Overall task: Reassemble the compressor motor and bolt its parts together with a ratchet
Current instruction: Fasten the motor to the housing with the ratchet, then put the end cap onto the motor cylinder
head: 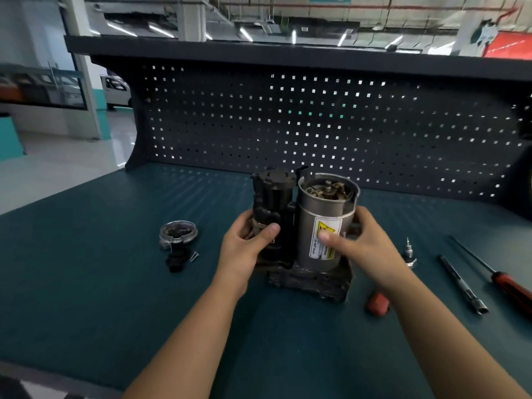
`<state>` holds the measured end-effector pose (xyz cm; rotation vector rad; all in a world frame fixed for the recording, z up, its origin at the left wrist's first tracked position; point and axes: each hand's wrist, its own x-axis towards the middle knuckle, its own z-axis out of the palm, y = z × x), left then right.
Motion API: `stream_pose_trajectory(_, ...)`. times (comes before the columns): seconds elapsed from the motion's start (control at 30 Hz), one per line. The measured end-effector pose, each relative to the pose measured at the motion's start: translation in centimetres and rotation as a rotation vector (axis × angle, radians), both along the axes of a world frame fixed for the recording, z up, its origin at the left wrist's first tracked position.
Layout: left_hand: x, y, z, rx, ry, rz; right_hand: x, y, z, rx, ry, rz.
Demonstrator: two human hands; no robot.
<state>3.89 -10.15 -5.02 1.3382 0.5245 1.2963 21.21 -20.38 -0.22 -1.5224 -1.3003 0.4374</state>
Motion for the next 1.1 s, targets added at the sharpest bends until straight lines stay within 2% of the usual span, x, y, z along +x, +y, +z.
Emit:
stream_pose_trajectory(0.1,0.6,1.1,0.4,-0.017,0.037,-0.063,1.2,-0.5,-2.1,-0.062,0.047,0.121)
stream_pose_trajectory(0.33,0.6,2.9,0.7,-0.018,0.163,-0.137,0.3,0.7,-4.4,0.087,0.028,0.023)
stream_pose_trajectory(0.53,1.1,2.7,0.7,0.04,0.231,-0.096,-0.3,1.0,-4.1,0.056,0.026,0.012)
stream_pose_trajectory(0.73,-0.1,3.0,1.0,0.126,0.406,-0.148,-0.3,1.1,-4.1,0.045,0.038,-0.018)
stream_pose_trajectory(0.8,-1.9,3.9,2.0,0.124,0.378,0.014,-0.3,1.1,-4.1,0.042,0.046,-0.008)
stream_pose_trajectory(0.87,-5.3,6.2,3.1,0.175,0.386,0.401,-0.2,1.1,-4.2,0.042,0.057,-0.004)
stream_pose_trajectory(0.93,-9.4,9.6,3.9,0.181,0.685,0.762,-0.2,1.2,-4.2,0.038,0.058,-0.003)
stream_pose_trajectory(0.97,-11.1,11.2,4.0,0.085,0.919,0.811,-0.2,1.2,-4.1,0.034,0.057,-0.001)
stream_pose_trajectory(1.03,-13.0,13.2,3.3,-0.149,1.401,0.688,-0.2,1.2,-4.0,0.028,0.059,0.004)
stream_pose_trajectory(1.07,-13.1,13.6,2.6,-0.226,1.549,0.59,-0.1,1.3,-3.9,0.03,0.059,0.007)
stream_pose_trajectory(1.1,-12.9,13.9,2.0,-0.248,1.58,0.525,-0.1,1.3,-3.9,0.032,0.057,0.008)
